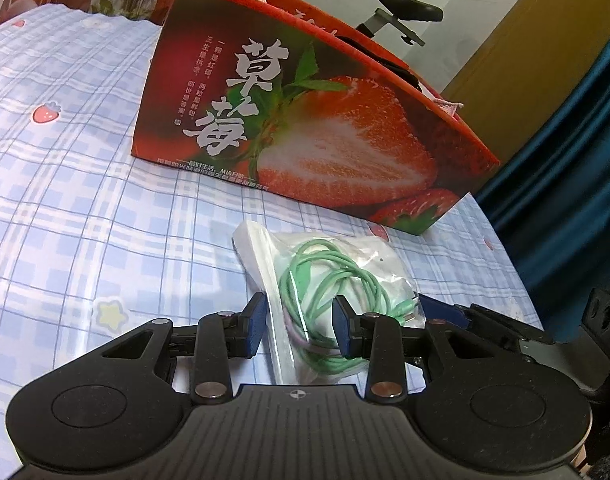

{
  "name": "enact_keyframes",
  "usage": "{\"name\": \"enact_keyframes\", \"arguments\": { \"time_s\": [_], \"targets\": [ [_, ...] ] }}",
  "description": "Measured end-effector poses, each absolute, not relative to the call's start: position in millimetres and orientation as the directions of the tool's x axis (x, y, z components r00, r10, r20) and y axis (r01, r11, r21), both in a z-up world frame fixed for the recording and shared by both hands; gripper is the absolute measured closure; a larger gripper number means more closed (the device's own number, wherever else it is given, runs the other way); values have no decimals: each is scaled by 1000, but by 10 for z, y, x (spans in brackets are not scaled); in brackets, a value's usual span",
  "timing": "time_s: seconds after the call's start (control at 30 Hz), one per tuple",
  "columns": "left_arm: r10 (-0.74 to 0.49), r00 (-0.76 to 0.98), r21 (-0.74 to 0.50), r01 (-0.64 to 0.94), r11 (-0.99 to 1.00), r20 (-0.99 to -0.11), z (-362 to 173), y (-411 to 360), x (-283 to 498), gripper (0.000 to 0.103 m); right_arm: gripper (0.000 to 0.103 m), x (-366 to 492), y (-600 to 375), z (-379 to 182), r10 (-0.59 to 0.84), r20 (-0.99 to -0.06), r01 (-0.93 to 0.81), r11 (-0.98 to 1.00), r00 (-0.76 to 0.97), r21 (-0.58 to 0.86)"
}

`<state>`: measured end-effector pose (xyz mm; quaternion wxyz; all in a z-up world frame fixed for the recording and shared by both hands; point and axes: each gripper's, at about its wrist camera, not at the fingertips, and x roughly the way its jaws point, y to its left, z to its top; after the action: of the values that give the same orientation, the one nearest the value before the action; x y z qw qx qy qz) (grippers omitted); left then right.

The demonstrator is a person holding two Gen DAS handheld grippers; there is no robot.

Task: Organize soft objects
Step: 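Grasp the clear cable bag with the left gripper while the right gripper grasps it too, then lift the cable bag with both grippers and carry it into the box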

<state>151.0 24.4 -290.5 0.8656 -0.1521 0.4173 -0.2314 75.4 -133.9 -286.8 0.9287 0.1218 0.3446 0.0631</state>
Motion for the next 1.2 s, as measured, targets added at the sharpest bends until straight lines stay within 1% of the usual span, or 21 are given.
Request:
{"name": "enact_keyframes", "arguments": {
  "time_s": [0.07, 0.23, 0.3, 0.5, 0.57, 0.7, 0.9, 1.2],
  "targets": [
    [-529, 543, -458, 273, 846, -652, -2906, 241, 1506, 66, 37, 757, -1337, -2869, 217, -621, -41, 958, 753, 285],
    [-558, 528, -517, 241, 822, -641, -2934, 297, 1520, 66, 37, 771, -1318, -2873, 235, -617, -50, 952, 751, 303],
    [-559, 525, -521, 236, 820, -642, -2930, 289, 1509, 67, 37, 776, -1317, -2873, 239, -617, -49, 950, 750, 308],
    [-545, 537, -507, 234, 830, -644, -2909, 292, 1480, 67, 44, 773, -1293, -2861, 233, -620, -44, 951, 749, 305],
    [-537, 551, -498, 236, 834, -638, -2878, 306, 1458, 67, 49, 769, -1300, -2855, 239, -620, -46, 949, 747, 311],
    [-542, 577, -494, 257, 830, -611, -2783, 350, 1418, 67, 49, 742, -1269, -2818, 241, -612, -52, 950, 753, 309],
    [-559, 609, -491, 299, 819, -562, -2569, 388, 1387, 67, 50, 691, -1281, -2642, 234, -567, -65, 951, 790, 302],
    [-589, 665, -456, 392, 799, -459, -1932, 412, 1515, 67, 50, 767, -1359, -2089, 238, -469, -127, 958, 850, 257]
  ]
}}
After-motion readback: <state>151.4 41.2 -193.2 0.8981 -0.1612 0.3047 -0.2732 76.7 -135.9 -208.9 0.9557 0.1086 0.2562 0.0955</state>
